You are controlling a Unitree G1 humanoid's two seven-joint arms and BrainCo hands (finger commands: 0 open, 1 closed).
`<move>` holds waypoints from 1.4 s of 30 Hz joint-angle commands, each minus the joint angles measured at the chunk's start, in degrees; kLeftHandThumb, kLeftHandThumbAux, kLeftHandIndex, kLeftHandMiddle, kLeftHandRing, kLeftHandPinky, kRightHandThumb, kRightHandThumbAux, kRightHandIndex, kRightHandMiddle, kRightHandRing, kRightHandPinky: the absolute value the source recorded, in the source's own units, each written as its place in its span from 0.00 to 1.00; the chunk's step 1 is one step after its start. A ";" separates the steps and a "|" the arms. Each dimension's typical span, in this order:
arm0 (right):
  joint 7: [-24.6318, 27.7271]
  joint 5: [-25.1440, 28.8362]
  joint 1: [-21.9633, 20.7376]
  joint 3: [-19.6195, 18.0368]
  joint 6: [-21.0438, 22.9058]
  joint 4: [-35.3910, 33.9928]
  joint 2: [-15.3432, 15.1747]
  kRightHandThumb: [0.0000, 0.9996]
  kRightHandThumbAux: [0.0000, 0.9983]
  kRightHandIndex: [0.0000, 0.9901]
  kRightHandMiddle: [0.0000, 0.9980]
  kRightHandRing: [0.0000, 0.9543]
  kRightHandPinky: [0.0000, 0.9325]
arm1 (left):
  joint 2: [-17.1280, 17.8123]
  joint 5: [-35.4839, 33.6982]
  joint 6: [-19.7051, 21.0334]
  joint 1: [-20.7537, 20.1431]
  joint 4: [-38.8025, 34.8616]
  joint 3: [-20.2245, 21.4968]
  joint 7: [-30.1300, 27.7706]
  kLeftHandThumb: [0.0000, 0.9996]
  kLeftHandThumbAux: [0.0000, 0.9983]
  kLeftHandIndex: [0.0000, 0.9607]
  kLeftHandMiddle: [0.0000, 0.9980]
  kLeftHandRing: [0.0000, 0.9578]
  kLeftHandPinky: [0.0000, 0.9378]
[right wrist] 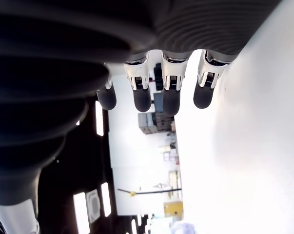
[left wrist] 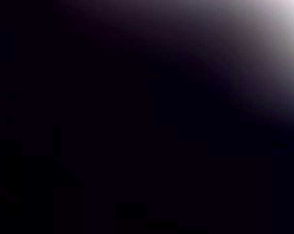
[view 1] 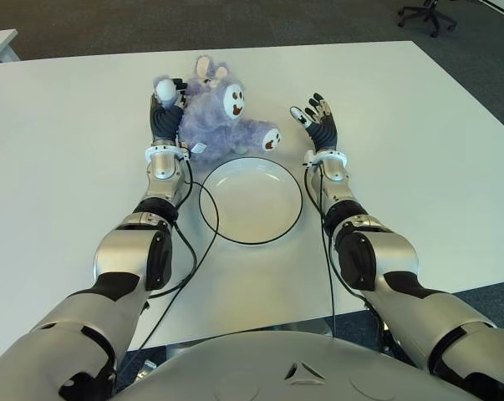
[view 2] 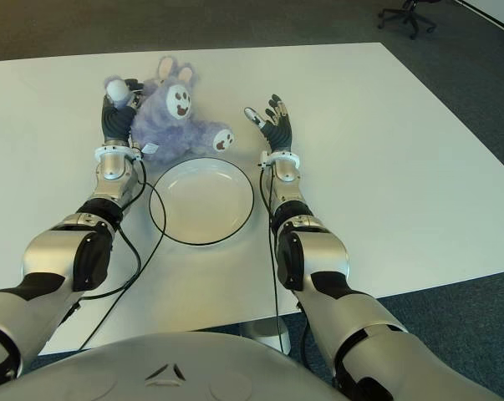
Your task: Put the doll into the plate.
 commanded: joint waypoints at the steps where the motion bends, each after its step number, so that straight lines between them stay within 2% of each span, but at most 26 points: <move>1: -0.11 0.59 8.87 -0.52 4.65 5.08 1.45 0.02 0.69 0.05 0.09 0.09 0.09 | 0.63 2.15 0.08 -1.93 0.92 -1.09 3.49 0.84 0.67 0.47 0.43 0.42 0.43; 2: -0.09 0.61 8.87 -0.53 4.69 5.08 1.46 0.02 0.69 0.05 0.09 0.09 0.09 | 0.61 2.36 0.26 -2.14 0.94 -1.16 3.88 0.84 0.67 0.47 0.44 0.42 0.44; 3: -0.07 0.63 8.89 -0.54 4.69 5.08 1.46 0.02 0.70 0.05 0.09 0.09 0.09 | 0.59 2.53 0.36 -2.26 0.95 -1.21 4.18 0.84 0.66 0.47 0.45 0.48 0.51; 5: -0.02 0.68 8.90 -0.59 4.72 5.08 1.46 0.02 0.70 0.05 0.09 0.09 0.09 | 0.51 2.71 0.53 -2.50 0.96 -1.24 4.57 0.84 0.66 0.47 0.46 0.54 0.57; 7: 0.03 0.72 8.93 -0.63 4.70 5.08 1.46 0.02 0.70 0.05 0.09 0.09 0.09 | 0.42 2.67 0.58 -2.65 0.94 -1.28 4.83 0.84 0.66 0.47 0.46 0.55 0.59; 8: 0.07 0.75 8.93 -0.66 4.70 5.08 1.45 0.02 0.70 0.05 0.09 0.09 0.09 | 0.32 2.54 0.65 -2.87 0.93 -1.23 5.01 0.84 0.66 0.46 0.47 0.58 0.62; 9: 0.10 0.77 8.96 -0.69 4.68 5.08 1.44 0.02 0.70 0.05 0.09 0.09 0.09 | 0.24 2.46 0.67 -3.00 0.90 -1.21 5.15 0.84 0.66 0.43 0.49 0.66 0.68; 13: 0.11 0.78 9.04 -0.72 4.61 5.07 1.38 0.03 0.70 0.06 0.09 0.09 0.09 | -0.26 2.15 -0.20 -3.55 0.73 -0.93 6.73 0.84 0.66 0.41 0.53 0.77 0.77; 16: 0.00 0.77 9.08 -0.75 4.54 5.05 1.35 0.03 0.70 0.06 0.09 0.09 0.10 | -0.32 2.51 0.27 -3.78 0.75 -1.24 8.26 0.84 0.66 0.41 0.53 0.79 0.78; 18: -0.03 0.78 9.12 -0.76 4.48 5.04 1.33 0.03 0.71 0.06 0.10 0.10 0.10 | -0.35 2.68 0.52 -3.87 0.77 -1.46 8.94 0.74 0.68 0.45 0.75 0.82 0.79; 19: -0.10 0.78 9.14 -0.77 4.44 5.03 1.33 0.03 0.71 0.06 0.10 0.10 0.11 | -0.33 2.90 1.04 -4.07 0.84 -1.64 9.65 0.73 0.68 0.46 0.78 0.83 0.74; 22: -0.24 0.83 9.15 -0.84 4.36 5.02 1.32 0.04 0.71 0.07 0.10 0.11 0.11 | -0.24 3.45 2.52 -4.52 1.05 -2.18 11.41 0.72 0.68 0.46 0.80 0.83 0.70; 28: -0.18 0.94 9.27 -0.99 4.20 4.99 1.30 0.04 0.72 0.07 0.11 0.11 0.11 | -0.26 3.95 4.83 -4.95 1.14 -2.81 13.62 0.71 0.68 0.46 0.83 0.85 0.74; 33: 0.08 1.04 9.38 -1.09 3.99 4.96 1.31 0.04 0.73 0.08 0.11 0.11 0.11 | -0.59 3.64 6.48 -5.29 1.12 -2.38 15.16 0.71 0.69 0.46 0.83 0.87 0.84; 39: 0.16 1.07 9.47 -1.13 3.83 4.94 1.30 0.05 0.74 0.08 0.12 0.12 0.12 | -1.04 2.67 8.27 -5.81 1.38 -1.55 16.03 0.72 0.69 0.46 0.83 0.87 0.89; 42: 0.27 1.17 9.54 -1.23 3.89 4.94 1.27 0.05 0.74 0.09 0.12 0.12 0.12 | -1.45 1.65 10.63 -6.48 1.66 -0.48 17.22 0.72 0.69 0.46 0.84 0.88 0.90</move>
